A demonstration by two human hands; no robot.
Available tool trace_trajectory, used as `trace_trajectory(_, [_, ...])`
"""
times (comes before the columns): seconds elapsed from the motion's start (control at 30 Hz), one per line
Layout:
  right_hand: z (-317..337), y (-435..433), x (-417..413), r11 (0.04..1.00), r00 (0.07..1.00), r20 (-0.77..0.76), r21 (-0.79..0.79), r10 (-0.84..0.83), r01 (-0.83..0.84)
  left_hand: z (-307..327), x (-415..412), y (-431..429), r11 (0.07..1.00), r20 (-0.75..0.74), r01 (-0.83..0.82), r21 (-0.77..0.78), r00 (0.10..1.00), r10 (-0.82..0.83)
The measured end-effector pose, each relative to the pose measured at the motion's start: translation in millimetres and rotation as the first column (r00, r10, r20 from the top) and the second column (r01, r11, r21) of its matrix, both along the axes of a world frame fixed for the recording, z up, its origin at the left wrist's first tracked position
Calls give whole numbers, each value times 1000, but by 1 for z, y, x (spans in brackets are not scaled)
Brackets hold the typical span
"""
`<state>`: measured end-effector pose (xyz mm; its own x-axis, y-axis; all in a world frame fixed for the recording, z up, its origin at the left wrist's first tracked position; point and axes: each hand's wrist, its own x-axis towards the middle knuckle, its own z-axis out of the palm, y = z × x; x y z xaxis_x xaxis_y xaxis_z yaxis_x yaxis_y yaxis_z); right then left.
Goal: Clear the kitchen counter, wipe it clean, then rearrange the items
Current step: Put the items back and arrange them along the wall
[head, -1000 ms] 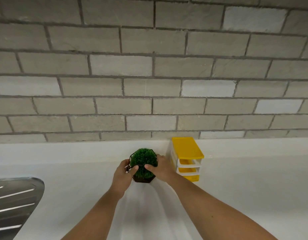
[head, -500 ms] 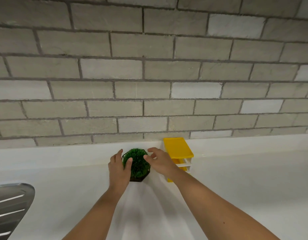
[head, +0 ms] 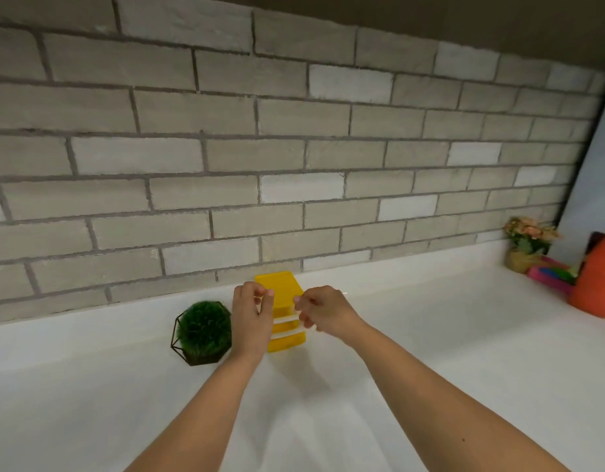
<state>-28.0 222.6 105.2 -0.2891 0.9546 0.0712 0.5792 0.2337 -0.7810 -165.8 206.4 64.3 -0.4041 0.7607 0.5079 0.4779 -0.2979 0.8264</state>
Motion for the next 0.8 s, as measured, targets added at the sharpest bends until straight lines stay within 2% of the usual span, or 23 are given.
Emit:
trace_trajectory(0.37, [13,-46,162,973,973,-22,35,-229,230,19,163,-15,968,20,246,-44,969,-245])
trace_trajectory(0.63, [11,-84,310,928,929,6,39,-371,371,22,312,-42,895,35,440,-75,898,-439])
trace_trajectory(0.8, [3,-108,404,900,899,41,35,-436,435,18,404,-56,861,31,503,-79,864,-502])
